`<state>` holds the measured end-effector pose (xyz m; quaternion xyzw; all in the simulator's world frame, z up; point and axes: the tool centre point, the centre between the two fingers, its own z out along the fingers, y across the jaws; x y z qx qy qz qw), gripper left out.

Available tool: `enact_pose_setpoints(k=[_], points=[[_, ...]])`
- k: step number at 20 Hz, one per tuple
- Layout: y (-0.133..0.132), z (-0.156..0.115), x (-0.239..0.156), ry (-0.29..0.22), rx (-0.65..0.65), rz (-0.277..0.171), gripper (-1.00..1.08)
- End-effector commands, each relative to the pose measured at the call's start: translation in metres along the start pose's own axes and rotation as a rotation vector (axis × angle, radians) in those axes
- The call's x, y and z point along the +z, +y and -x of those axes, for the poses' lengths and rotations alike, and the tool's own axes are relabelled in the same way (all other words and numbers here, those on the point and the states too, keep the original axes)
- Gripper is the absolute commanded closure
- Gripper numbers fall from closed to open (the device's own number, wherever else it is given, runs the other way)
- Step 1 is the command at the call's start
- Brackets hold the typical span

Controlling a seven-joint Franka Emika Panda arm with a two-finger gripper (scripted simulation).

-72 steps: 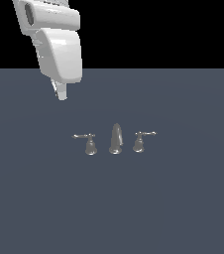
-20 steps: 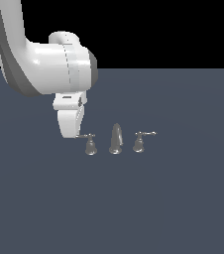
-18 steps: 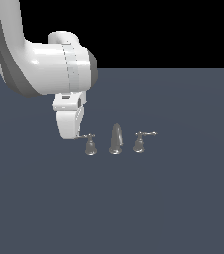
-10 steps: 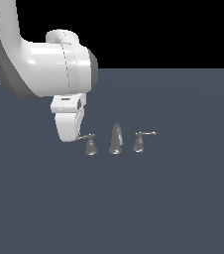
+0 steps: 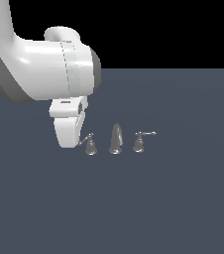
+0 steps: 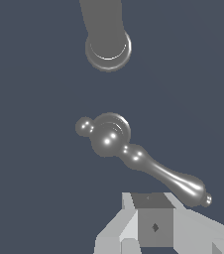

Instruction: Turn on the faucet by rotating a designated handle.

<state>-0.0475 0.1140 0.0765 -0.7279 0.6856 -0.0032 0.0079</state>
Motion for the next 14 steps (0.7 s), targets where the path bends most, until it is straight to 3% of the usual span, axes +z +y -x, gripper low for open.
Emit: enact_pose_setpoints(k=[1,14], points=[[0.000,0.000,0.000,0.000,0.000,0.000,1.08],[0.032,-0.036,-0.001,0.006,-0.009,0.015,1.08]])
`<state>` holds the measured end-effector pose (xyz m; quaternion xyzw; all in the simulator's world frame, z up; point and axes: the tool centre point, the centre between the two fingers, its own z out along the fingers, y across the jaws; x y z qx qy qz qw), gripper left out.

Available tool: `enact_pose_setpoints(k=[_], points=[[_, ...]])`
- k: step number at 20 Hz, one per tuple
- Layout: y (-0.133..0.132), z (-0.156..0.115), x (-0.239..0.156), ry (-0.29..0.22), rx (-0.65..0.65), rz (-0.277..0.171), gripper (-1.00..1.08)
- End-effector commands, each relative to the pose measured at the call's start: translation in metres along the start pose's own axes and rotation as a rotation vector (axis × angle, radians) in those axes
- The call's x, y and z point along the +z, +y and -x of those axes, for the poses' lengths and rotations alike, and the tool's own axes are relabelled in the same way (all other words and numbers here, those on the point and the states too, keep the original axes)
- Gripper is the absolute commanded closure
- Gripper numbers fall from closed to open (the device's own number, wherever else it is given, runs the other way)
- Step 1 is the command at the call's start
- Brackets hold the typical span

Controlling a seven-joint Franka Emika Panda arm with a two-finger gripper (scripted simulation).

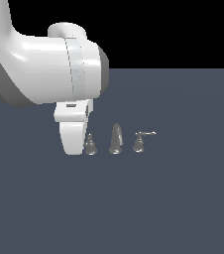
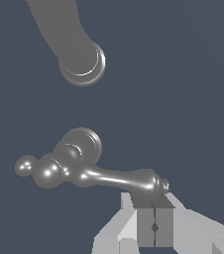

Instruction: Turn on the faucet by rotating a designated handle.

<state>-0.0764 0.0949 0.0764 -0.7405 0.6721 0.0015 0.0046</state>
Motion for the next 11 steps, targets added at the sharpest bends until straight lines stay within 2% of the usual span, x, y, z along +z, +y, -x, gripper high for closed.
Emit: enact_pose_setpoints(k=[1,10,11], points=[[0.000,-0.001,0.000,0.000,0.002,-0.001,1.08],[-0.009,-0.059,-0.001,0.008,0.026,0.004,1.08],[-0.009,-0.059,-0.001,0.008,0.026,0.004,1.08]])
